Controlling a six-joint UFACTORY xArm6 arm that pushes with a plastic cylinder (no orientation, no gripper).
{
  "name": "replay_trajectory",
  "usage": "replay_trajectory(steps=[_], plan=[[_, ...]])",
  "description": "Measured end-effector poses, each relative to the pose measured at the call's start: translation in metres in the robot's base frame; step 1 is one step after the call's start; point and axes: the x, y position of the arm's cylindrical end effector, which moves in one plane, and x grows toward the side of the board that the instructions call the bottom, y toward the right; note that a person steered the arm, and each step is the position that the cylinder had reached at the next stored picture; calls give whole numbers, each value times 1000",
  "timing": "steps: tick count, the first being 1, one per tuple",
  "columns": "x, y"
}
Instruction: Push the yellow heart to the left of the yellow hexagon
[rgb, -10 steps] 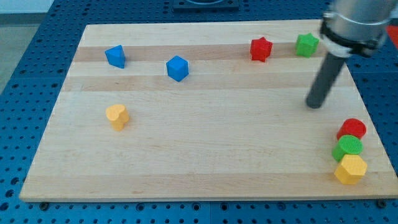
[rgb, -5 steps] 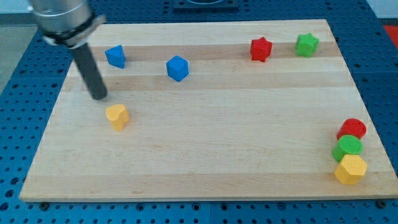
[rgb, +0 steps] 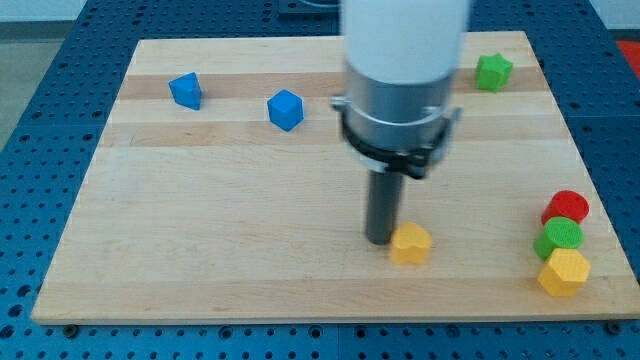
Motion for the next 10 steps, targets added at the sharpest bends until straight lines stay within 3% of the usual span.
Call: replay_trajectory(steps=[1,3,6,8,10], plan=[[0,17],[-4,-4],[22,13],[25,80],[25,52]])
